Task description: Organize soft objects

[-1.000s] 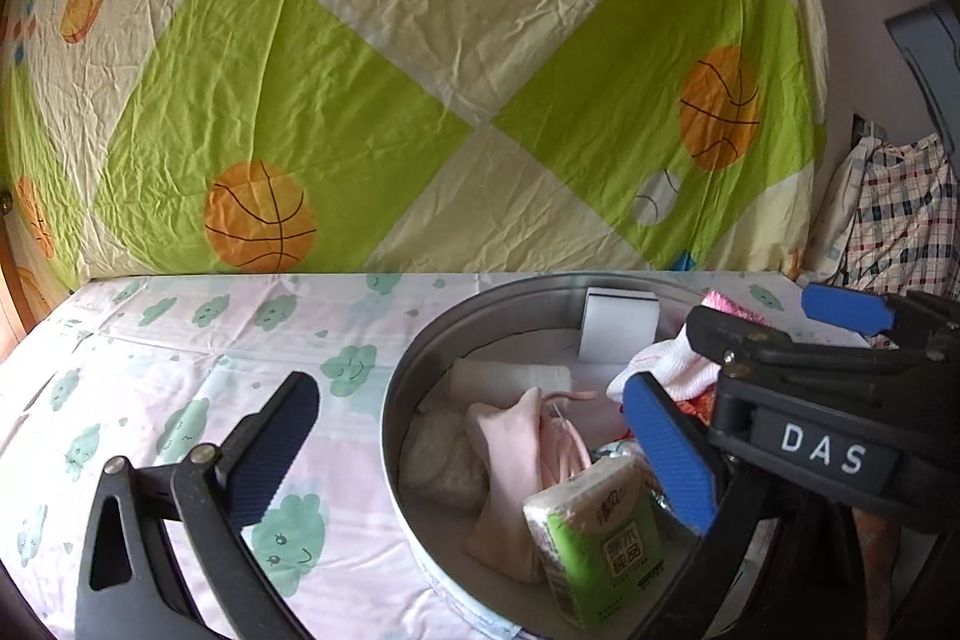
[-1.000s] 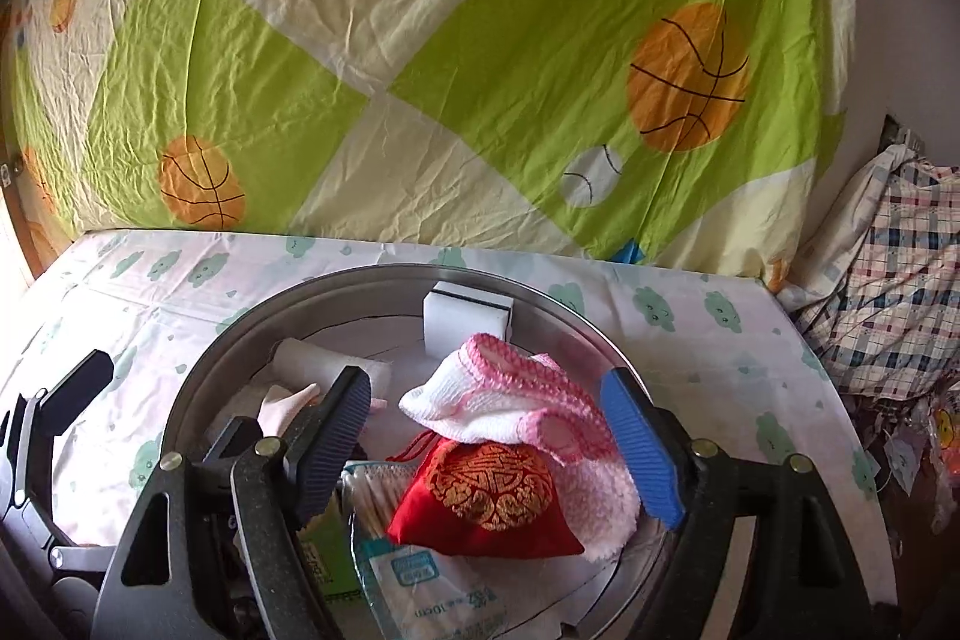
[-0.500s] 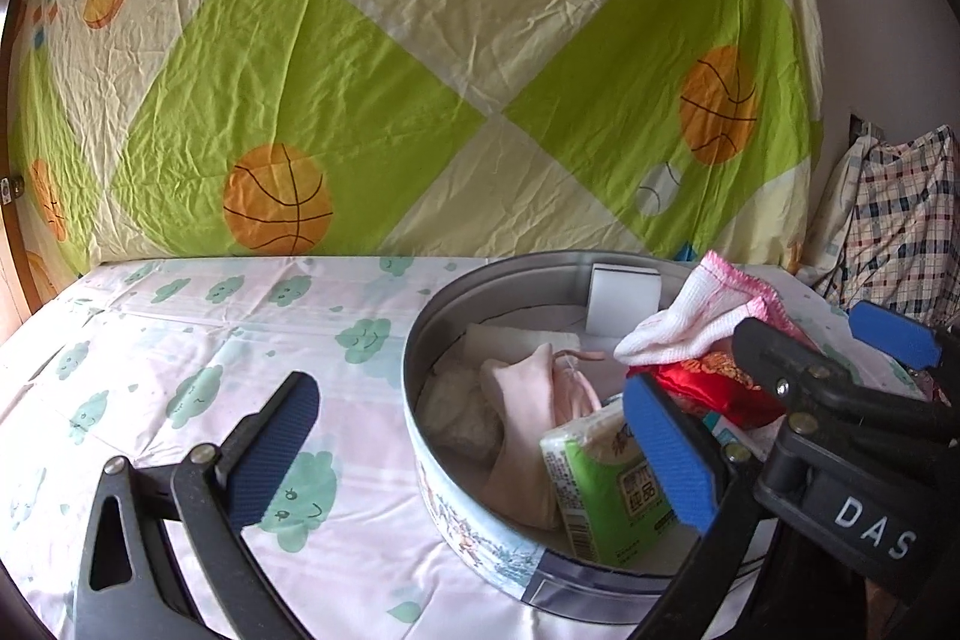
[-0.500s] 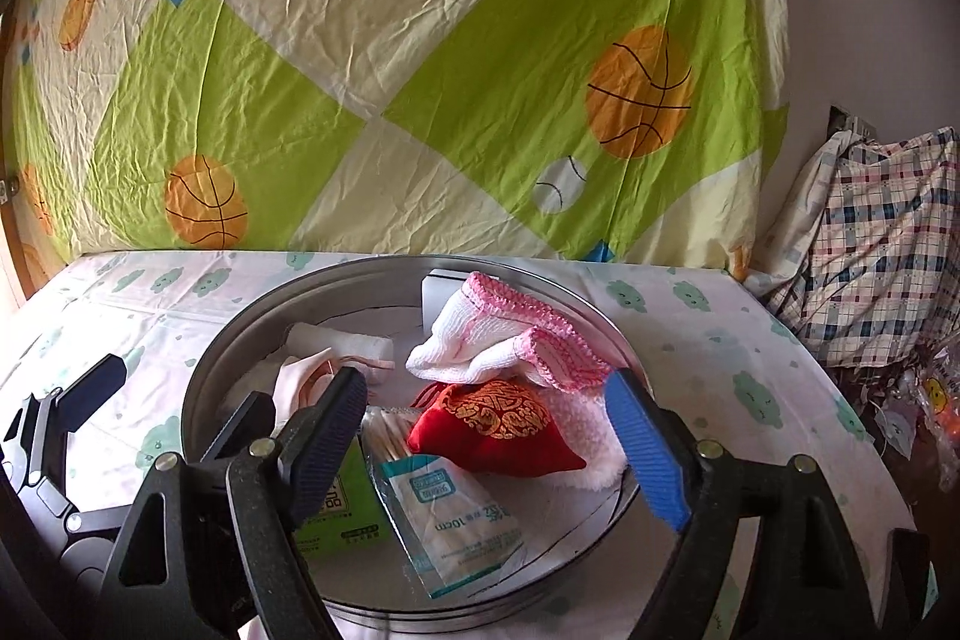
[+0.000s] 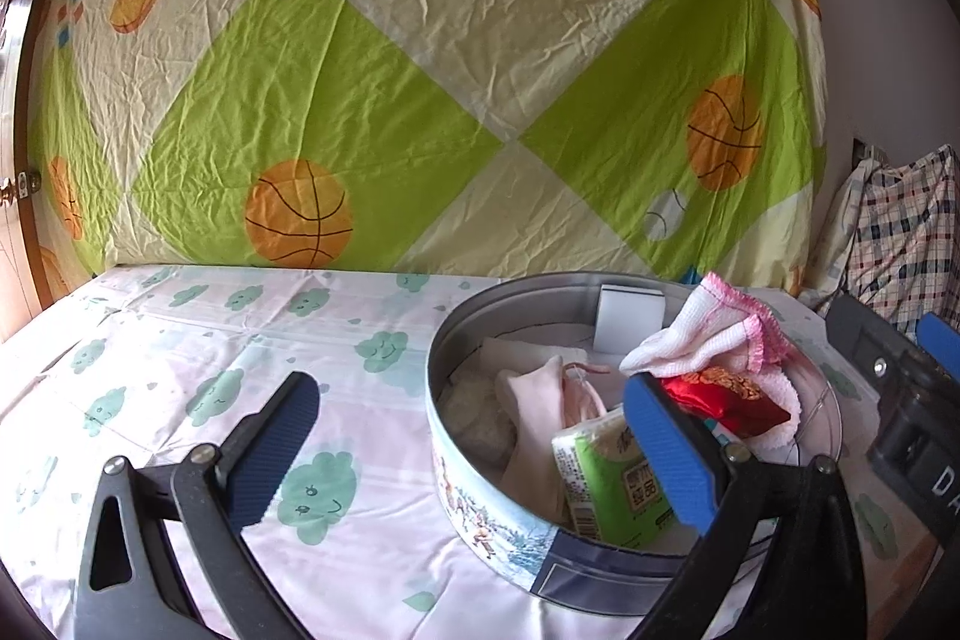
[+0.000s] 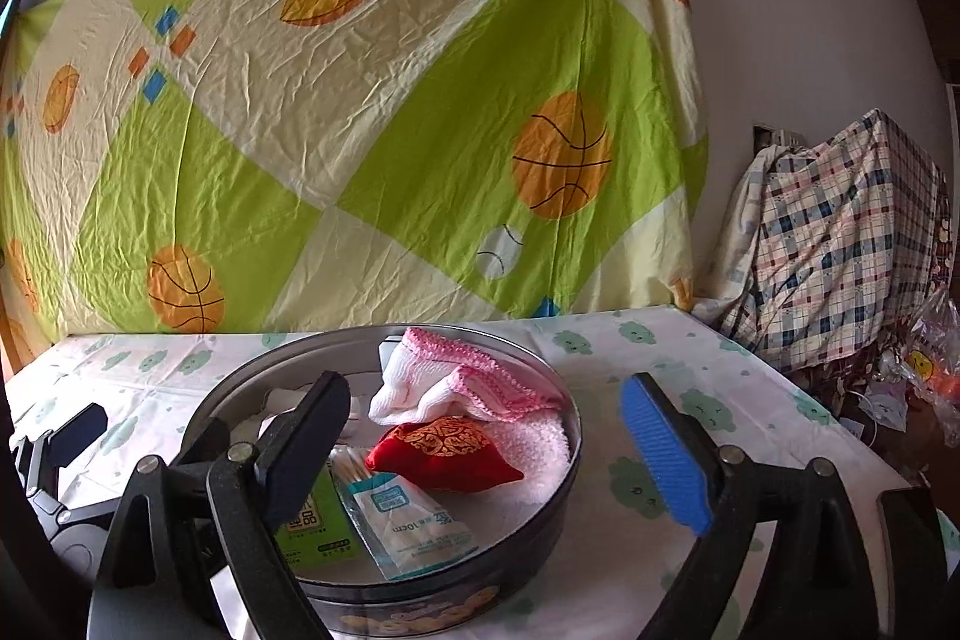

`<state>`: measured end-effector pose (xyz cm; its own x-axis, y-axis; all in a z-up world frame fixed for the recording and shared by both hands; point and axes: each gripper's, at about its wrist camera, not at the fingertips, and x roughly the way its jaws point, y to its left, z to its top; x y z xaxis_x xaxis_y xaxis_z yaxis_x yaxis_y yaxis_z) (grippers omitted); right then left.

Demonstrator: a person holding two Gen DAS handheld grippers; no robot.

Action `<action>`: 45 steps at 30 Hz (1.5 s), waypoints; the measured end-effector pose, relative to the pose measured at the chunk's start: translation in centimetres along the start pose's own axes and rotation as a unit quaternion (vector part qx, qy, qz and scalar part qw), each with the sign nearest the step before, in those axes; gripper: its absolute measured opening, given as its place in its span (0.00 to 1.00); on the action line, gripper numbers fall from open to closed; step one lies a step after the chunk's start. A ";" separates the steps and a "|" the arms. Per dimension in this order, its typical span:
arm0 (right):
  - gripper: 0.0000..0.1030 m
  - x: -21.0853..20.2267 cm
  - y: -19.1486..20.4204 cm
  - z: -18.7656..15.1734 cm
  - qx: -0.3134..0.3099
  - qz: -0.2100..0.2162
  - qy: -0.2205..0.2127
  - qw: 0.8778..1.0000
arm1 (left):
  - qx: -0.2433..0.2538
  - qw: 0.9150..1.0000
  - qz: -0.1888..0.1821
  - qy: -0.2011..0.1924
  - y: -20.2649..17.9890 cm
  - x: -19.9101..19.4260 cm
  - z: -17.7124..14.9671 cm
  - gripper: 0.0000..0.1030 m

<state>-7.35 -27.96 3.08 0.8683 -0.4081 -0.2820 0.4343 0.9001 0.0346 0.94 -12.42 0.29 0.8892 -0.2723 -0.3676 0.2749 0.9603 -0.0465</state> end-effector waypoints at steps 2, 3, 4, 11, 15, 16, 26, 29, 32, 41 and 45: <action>0.91 -0.1 -0.3 -0.3 0.002 -0.002 0.002 1.000 | -0.007 1.000 0.005 0.001 0.5 -0.2 -0.1 1.00; 0.91 -0.1 -0.4 -0.6 0.003 -0.003 0.005 1.000 | -0.010 1.000 0.008 0.002 0.7 -0.3 -0.1 1.00; 0.91 -0.1 -0.5 -0.8 0.005 -0.003 0.005 1.000 | -0.015 1.000 0.011 0.001 1.0 -0.4 -0.2 1.00; 0.91 -0.2 -1.1 -2.2 0.014 0.001 0.016 1.000 | -0.046 0.998 0.012 -0.029 2.4 -2.0 -0.5 1.00; 0.91 -0.4 -1.1 -2.2 0.016 -0.002 0.012 1.000 | -0.049 0.998 0.008 -0.041 2.5 -2.5 -0.5 1.00; 0.91 -0.4 -1.0 -2.2 0.014 -0.002 0.010 1.000 | -0.048 0.998 0.007 -0.039 2.5 -2.5 -0.5 1.00; 0.91 -1.0 -0.3 -2.2 -0.005 -0.004 -0.004 1.000 | -0.028 0.998 -0.008 -0.048 1.8 -3.3 -0.6 1.00; 0.91 -1.0 -0.2 -2.2 -0.003 -0.004 -0.003 1.000 | -0.026 0.998 -0.014 -0.046 1.7 -3.3 -0.6 1.00; 0.91 -1.1 -0.2 -2.3 -0.005 -0.006 -0.004 1.000 | -0.014 0.998 -0.013 -0.052 1.4 -3.5 -0.6 1.00; 0.91 -1.1 -0.2 -2.2 -0.005 -0.007 -0.006 1.000 | 0.002 0.998 -0.008 -0.057 0.9 -3.7 -0.5 1.00; 0.91 -1.2 -0.3 -2.2 -0.004 -0.009 -0.006 1.000 | 0.005 0.998 -0.009 -0.057 0.9 -3.7 -0.5 1.00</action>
<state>-9.06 -27.40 1.28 0.8630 -0.4258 -0.2719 0.4477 0.8939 0.0213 -2.25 -10.51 1.11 0.9200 -0.2942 -0.2589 0.2936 0.9550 -0.0418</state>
